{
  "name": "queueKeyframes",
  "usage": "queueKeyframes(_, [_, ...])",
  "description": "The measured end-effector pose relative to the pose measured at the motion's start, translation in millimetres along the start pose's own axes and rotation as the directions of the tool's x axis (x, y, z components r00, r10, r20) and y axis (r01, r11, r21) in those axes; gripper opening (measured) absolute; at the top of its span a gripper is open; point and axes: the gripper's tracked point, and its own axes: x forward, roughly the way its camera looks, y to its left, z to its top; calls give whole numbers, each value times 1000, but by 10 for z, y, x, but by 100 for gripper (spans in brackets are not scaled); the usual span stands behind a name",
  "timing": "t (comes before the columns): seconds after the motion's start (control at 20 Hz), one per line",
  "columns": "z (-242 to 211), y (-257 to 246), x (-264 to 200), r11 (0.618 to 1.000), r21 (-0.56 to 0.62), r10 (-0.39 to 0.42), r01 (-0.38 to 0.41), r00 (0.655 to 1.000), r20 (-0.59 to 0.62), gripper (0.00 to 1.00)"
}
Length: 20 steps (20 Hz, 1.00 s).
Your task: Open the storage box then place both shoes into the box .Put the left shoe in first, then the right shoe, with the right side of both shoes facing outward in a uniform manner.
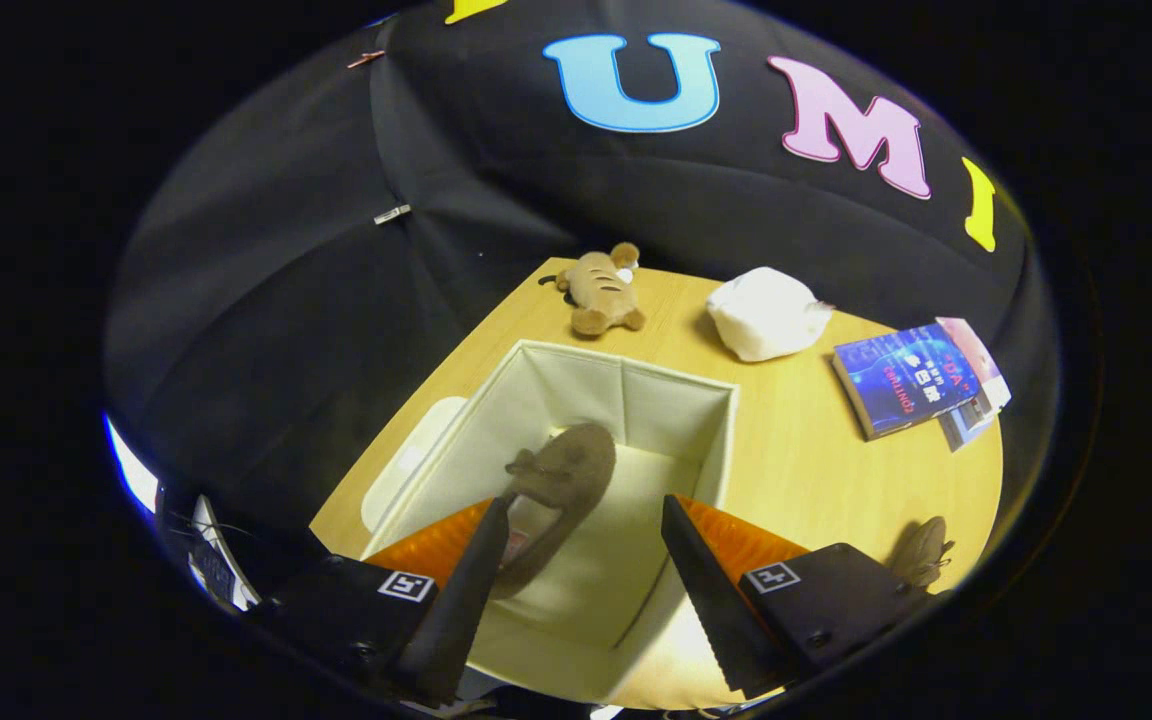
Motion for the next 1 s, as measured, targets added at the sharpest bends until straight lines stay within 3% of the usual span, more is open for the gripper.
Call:
queueKeyframes(0.2, [-172, -702, -497, 996, -36, -83, 85, 995, 50, 94])
queueKeyframes(0.45, [-566, -1800, -963, 976, 61, -212, 210, 977, 27, 92])
queueKeyframes(0.7, [-1167, -2843, -1240, 930, 112, -343, 349, 937, -68, 92])
queueKeyframes(1.0, [-1863, -3516, -1266, 900, 76, -409, 428, 893, -188, 92])
